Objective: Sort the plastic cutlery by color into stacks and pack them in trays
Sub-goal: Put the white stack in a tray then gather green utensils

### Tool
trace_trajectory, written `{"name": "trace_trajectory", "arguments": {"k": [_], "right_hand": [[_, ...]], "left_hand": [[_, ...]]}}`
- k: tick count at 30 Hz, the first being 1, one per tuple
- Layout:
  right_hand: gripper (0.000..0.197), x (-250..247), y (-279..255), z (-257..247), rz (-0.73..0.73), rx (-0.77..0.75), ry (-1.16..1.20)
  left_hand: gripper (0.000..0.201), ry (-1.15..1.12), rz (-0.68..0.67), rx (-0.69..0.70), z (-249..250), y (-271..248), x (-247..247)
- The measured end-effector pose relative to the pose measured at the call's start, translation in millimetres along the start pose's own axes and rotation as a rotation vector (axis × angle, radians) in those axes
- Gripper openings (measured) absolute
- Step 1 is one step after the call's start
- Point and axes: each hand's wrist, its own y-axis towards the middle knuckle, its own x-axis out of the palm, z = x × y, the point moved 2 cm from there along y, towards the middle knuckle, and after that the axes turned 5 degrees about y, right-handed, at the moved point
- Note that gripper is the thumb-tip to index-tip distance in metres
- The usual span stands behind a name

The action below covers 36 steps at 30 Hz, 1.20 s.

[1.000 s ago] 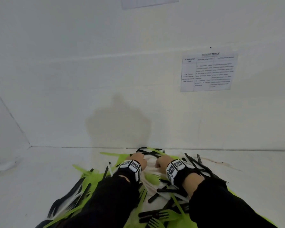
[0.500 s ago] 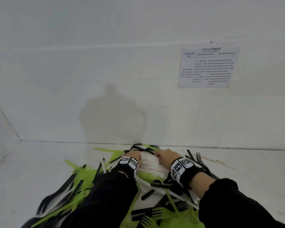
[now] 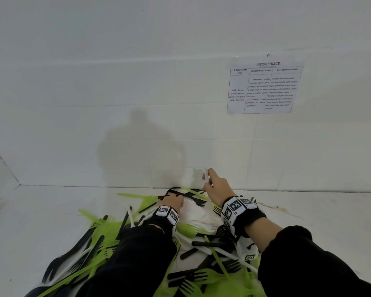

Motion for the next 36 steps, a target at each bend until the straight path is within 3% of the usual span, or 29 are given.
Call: {"name": "trace_trajectory", "arguments": {"k": [4,7,10,14,17,20,22,24,26,31,36], "right_hand": [[0.029,-4,-1,-1,0.069,0.016,0.033],[0.015,-10,-5,1,0.074,0.031,0.111],[0.024,-20,-13,8,0.092,0.030,0.099],[0.012,-34,-21,10,0.038,-0.029,-0.126],[0.011,-43,-24,13,-0.114,-0.073,-0.445],[0.005,-56,-19,18,-0.201,0.065,-0.448],[0.018,-65,-17,20,-0.210,0.160,-0.404],[0.022,-68,-18,21,-0.271,0.231,-0.519],[0.017,-60,-19,19,-0.328,0.225,-0.643],[0.035,-2,-11,12,-0.418,0.076,-0.576],[0.034,50,-1,10,-0.566,0.040,-0.766]], "left_hand": [[0.042,0.008,0.002,-0.026,1,4,-1],[0.033,0.012,0.050,-0.045,-4,4,-4],[0.032,-0.067,0.054,-0.090,-11,3,-11],[0.031,-0.268,0.157,-0.120,-16,-7,-24],[0.032,-0.370,0.292,-0.131,-19,-19,-35],[0.032,-0.428,0.297,-0.165,-18,-26,-43],[0.036,-0.442,0.274,-0.189,-16,-29,-44],[0.038,-0.468,0.254,-0.220,-13,-32,-42],[0.037,-0.469,0.242,-0.246,-12,-33,-40],[0.036,-0.557,0.168,-0.357,-19,-27,-38],[0.036,-0.699,0.081,-0.390,-40,-19,-39]]}}
